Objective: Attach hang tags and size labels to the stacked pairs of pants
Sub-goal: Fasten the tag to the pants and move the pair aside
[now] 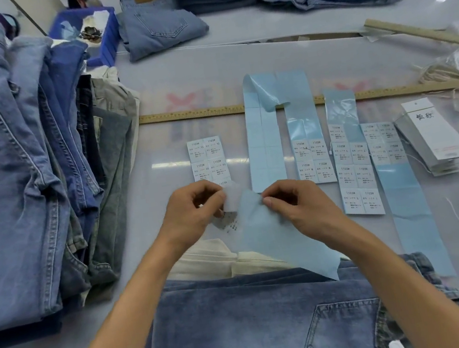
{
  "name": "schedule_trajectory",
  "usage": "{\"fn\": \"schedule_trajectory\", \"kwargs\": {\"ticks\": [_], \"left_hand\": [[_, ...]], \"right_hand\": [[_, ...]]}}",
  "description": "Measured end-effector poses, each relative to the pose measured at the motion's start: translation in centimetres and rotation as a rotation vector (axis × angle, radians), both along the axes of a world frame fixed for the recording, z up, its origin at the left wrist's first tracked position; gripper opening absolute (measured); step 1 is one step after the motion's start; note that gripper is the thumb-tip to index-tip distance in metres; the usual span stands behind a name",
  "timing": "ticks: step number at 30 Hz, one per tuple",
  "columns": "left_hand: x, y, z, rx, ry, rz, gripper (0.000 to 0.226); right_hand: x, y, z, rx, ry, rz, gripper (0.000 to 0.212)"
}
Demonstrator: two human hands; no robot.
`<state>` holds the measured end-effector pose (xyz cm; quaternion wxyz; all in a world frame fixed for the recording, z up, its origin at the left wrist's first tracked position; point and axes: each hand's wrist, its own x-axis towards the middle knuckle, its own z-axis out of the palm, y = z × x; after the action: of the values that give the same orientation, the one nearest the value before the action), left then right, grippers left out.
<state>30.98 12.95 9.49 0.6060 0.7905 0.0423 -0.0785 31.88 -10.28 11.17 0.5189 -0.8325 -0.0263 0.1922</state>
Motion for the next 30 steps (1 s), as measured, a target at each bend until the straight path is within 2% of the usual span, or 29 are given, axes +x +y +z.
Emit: {"fn": "schedule_trajectory", "kwargs": {"ticks": [4,8,10,11,12,14,16,17,19,21,24,30], "left_hand": [[1.0,3.2,1.1,-0.055,-0.026,0.15,0.013],[1.3,6.3,2.4,0.0,-0.133,0.286,0.015],[0.5,6.6,3.1,0.119,-0.252,0.314,0.015],[-0.2,6.3,3.5,0.224,-0.351,0.311,0.012],[-1.2,5.5,3.9,0.345,-0.469,0.292,0.007],[-3.5,3.0,4.2,0.59,-0.687,0.237,0.015],[-5.9,-0.2,4.1,0.754,-0.849,0.172,0.013],[-7.1,-1.9,3.8,0.808,-0.915,0.124,0.013],[-9.1,-4.8,3.0,0.857,-1.006,0.015,0.027],[-10.4,-6.6,2.5,0.849,-1.034,-0.083,0.034],[-11.3,-7.8,2.5,0.815,-1.069,-0.16,0.031],[-12.2,-9.2,3.5,0.819,-1.117,-0.331,0.031]], "right_hand": [[-0.2,-0.7,-0.2,-0.007,0.076,-0.062,0.014],[0.0,-0.9,-0.4,-0.083,0.085,-0.072,0.014],[0.0,-0.7,-0.1,-0.233,-0.007,-0.043,0.019],[-0.3,-0.6,0.1,-0.308,-0.117,-0.048,0.027],[-0.7,-0.5,0.6,-0.33,-0.241,-0.093,0.031],[-2.2,-0.1,2.0,-0.222,-0.399,-0.248,0.023],[-4.5,0.3,3.2,-0.021,-0.295,-0.337,0.012],[-5.8,0.5,3.8,0.108,-0.157,-0.353,0.016],[-8.3,0.4,4.7,0.365,0.134,-0.414,0.03],[-10.5,-0.3,5.1,0.527,0.32,-0.539,0.035],[-13.1,-1.7,5.5,0.654,0.424,-0.657,0.034],[-15.3,-3.8,6.2,0.744,0.433,-0.767,0.035]]}}
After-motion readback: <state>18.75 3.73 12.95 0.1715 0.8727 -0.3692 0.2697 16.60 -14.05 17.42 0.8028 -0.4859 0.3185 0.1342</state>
